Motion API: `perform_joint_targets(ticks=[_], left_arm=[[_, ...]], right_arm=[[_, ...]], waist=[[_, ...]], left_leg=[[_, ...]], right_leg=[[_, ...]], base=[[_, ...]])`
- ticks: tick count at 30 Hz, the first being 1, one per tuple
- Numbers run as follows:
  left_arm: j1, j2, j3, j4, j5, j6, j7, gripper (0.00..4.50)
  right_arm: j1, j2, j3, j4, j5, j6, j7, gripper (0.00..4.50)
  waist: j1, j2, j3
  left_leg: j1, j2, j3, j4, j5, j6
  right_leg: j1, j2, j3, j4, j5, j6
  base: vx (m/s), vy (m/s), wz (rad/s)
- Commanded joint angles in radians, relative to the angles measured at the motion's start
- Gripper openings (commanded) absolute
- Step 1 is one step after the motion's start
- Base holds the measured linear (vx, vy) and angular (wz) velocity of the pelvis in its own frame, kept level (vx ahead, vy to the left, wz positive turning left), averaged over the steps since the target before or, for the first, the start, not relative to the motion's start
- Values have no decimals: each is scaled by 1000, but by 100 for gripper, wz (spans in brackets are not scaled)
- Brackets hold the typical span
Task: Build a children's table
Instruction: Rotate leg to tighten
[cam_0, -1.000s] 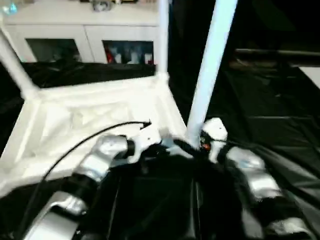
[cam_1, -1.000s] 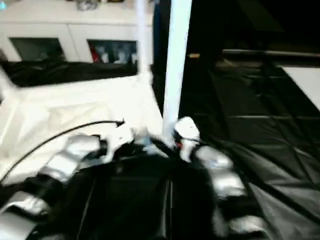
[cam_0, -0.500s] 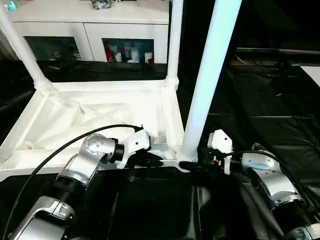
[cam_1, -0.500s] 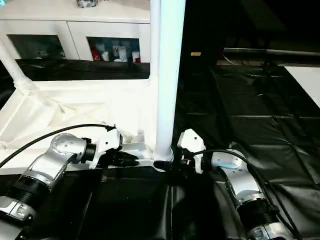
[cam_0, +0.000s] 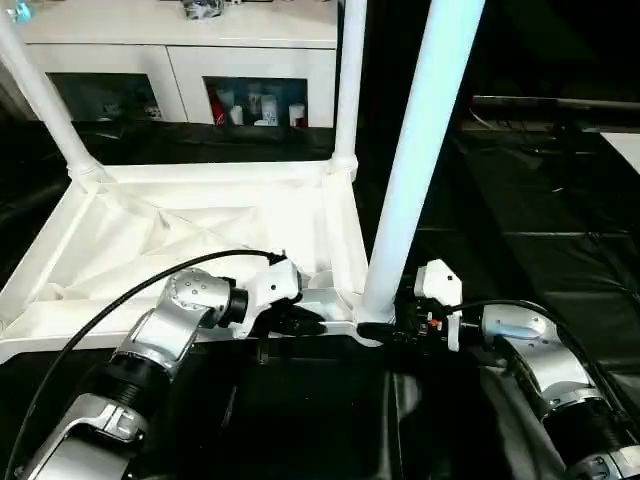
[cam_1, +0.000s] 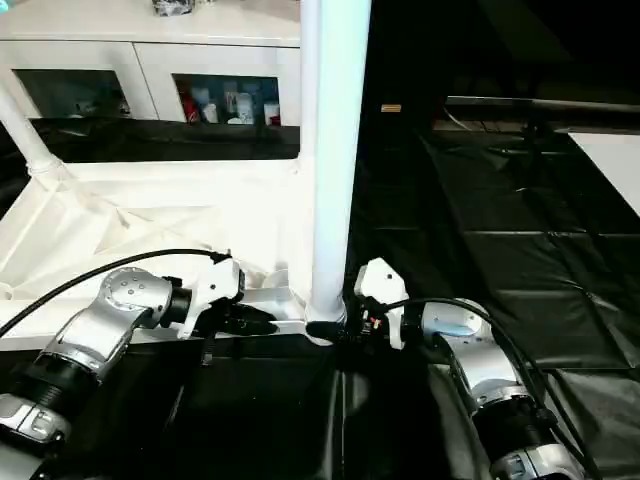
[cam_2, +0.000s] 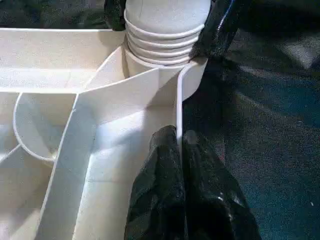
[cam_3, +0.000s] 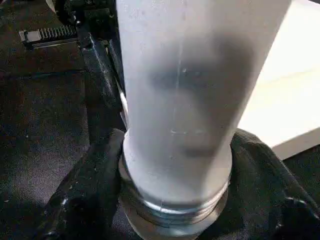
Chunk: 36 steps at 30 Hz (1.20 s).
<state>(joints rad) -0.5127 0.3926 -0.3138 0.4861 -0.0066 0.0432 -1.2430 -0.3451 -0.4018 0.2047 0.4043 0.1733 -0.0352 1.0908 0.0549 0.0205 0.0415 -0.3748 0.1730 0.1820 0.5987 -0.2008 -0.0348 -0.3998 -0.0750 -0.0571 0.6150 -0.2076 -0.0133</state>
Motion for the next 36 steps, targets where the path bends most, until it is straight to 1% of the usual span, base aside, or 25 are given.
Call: perform_joint_targets(ticks=[1, 7, 9, 12, 13, 14, 15, 16, 17, 18, 19, 20, 21, 22, 23, 24, 25, 28, 29, 31, 32, 33, 34, 35, 36], left_arm=[[18, 9, -12, -10, -15, 14, -28, 0], [21, 9, -15, -15, -17, 25, -33, 0], [17, -3, -8, -5, -6, 20, 6, 0], [8, -29, -7, 21, 22, 8, 73, 0], [1, -51, -7, 41, 38, 17, 121, 0], [-4, -68, -6, 56, 49, 26, 157, 0], [-11, -94, 0, 77, 52, 38, 201, 0], [-19, -123, 4, 99, 55, 52, 241, 0], [-27, -153, 6, 123, 59, 62, 280, 0], [-27, -153, 6, 123, 59, 62, 280, 0], [-42, -181, 6, 160, 78, 60, 345, 0], [-59, -206, 5, 194, 92, 71, 398, 0], [-73, -225, 7, 222, 105, 79, 450, 0], [-80, -235, 10, 235, 108, 86, 472, 0], [-88, -245, 12, 249, 111, 95, 498, 0], [-108, -274, 18, 286, 121, 110, 550, 0], [-110, -277, 19, 290, 123, 112, 555, 0], [-136, -312, 27, 341, 140, 123, 613, 0], [-141, -315, 25, 351, 149, 123, 618, 0], [-144, -314, 26, 364, 155, 118, 621, 0], [-145, -314, 27, 370, 155, 115, 624, 0], [-145, -314, 27, 370, 155, 115, 624, 0], [-142, -308, 25, 372, 156, 112, 617, 0], [-142, -306, 25, 372, 157, 110, 615, 0], [-140, -297, 21, 375, 160, 102, 606, 0]], right_arm=[[-7, -1, -4, -1, 5, 12, 6, 269], [-5, 3, -6, 3, 2, 13, -1, 267], [-8, 33, -21, 34, -22, -11, -82, 267], [-12, 81, -38, 70, -43, -14, -194, 267], [-14, 113, -45, 90, -53, -10, -261, 267], [-16, 137, -50, 104, -61, -6, -310, 267], [-19, 167, -54, 122, -73, -2, -369, 267], [-25, 204, -59, 146, -88, 6, -450, 267], [-34, 247, -67, 174, -102, 17, -542, 267], [-34, 247, -67, 174, -102, 17, -542, 267], [-51, 291, -85, 209, -105, 30, -636, 267], [-69, 330, -104, 244, -106, 43, -727, 267], [-82, 357, -120, 272, -109, 50, -795, 267], [-89, 369, -127, 284, -109, 53, -822, 267], [-95, 382, -136, 297, -107, 57, -851, 267], [-113, 419, -161, 330, -96, 60, -914, 266], [-115, 422, -164, 334, -95, 60, -920, 266], [-141, 428, -118, 370, -178, 36, -975, 266], [-142, 432, -121, 371, -165, 29, -944, 266], [-139, 435, -131, 367, -143, 14, -905, 266], [-138, 435, -132, 364, -142, 5, -899, 301], [-138, 435, -132, 364, -142, 5, -899, 322], [-131, 431, -132, 351, -138, -7, -881, 322], [-130, 429, -131, 348, -137, -9, -877, 336], [-124, 421, -129, 331, -133, -21, -858, 346]], waist=[[5, -12, -61], [5, -13, -61], [3, -12, -61], [-7, -12, -55], [-10, -13, -56], [-17, -12, -51], [-20, -11, -48], [-21, -11, -47], [-24, -12, -43], [-25, -11, -41], [-29, -15, -38], [-31, -12, -35], [-32, -13, -35], [-32, -14, -35], [-32, -12, -37], [-31, -18, -38], [-30, -13, -36], [-28, -16, -37], [-27, -18, -37], [-26, -16, -36], [-26, -16, -38], [-26, -16, -39], [-26, -16, -39], [-26, -13, -38], [-26, -15, -38]], left_leg=[[10, 61, -17, -61, -71, 122], [9, 60, -17, -60, -75, 119], [8, 59, -17, -60, -77, 115], [8, 57, -19, -65, -116, 87], [7, 58, -21, -67, -121, 80], [13, 57, -19, -70, -163, 57], [14, 57, -19, -72, -181, 48], [17, 57, -22, -76, -206, 27], [21, 57, -22, -80, -234, 11], [23, 57, -23, -81, -253, 3], [22, 56, -27, -85, -283, -7], [30, 55, -29, -87, -323, -21], [35, 52, -29, -87, -341, -25], [35, 52, -31, -87, -351, -29], [36, 54, -33, -90, -350, -34], [34, 53, -32, -91, -345, -32], [37, 53, -32, -91, -355, -30], [39, 52, -32, -92, -372, -30], [40, 51, -33, -92, -388, -26], [34, 52, -35, -95, -389, -16], [35, 53, -35, -96, -385, -14], [34, 54, -35, -97, -380, -13], [32, 55, -35, -98, -372, -11], [33, 56, -34, -99, -376, -11], [31, 55, -34, -100, -378, -8]], right_leg=[[57, -74, 45, -53, 30, -289], [57, -75, 45, -53, 17, -288], [57, -75, 46, -54, 12, -287], [56, -76, 46, -62, -52, -279], [58, -76, 45, -62, -65, -275], [51, -75, 47, -72, -130, -262], [49, -75, 47, -76, -164, -255], [50, -76, 47, -81, -229, -240], [46, -76, 48, -88, -280, -225], [44, -77, 48, -91, -312, -217], [46, -78, 48, -96, -369, -198], [40, -79, 47, -104, -437, -175], [35, -79, 47, -108, -467, -165], [36, -80, 48, -110, -486, -155], [35, -82, 49, -112, -490, -145], [35, -80, 49, -114, -479, -138], [31, -80, 50, -115, -477, -140], [27, -79, 48, -118, -477, -133], [27, -81, 49, -120, -488, -127], [30, -83, 49, -121, -490, -121], [30, -83, 49, -121, -476, -122], [32, -83, 49, -120, -463, -126], [33, -83, 50, -119, -447, -130], [31, -82, 50, -119, -431, -137], [34, -83, 50, -118, -422, -142]], base=[[0, 0, 0], [0, 0, 0], [0, 0, 0], [0, 0, 0], [0, 0, 0], [0, 0, 0], [0, 0, 0], [0, 0, 0], [0, 0, 0], [0, 0, 0], [0, 0, 0], [0, 0, 0], [0, 0, 0], [0, 0, 0], [0, 0, 0], [0, 0, 0], [0, 0, 0], [0, 0, 0], [0, 0, 0], [0, 0, 0], [0, 0, 0], [0, 0, 0], [0, 0, 0], [0, 0, 0], [0, 0, 0]])
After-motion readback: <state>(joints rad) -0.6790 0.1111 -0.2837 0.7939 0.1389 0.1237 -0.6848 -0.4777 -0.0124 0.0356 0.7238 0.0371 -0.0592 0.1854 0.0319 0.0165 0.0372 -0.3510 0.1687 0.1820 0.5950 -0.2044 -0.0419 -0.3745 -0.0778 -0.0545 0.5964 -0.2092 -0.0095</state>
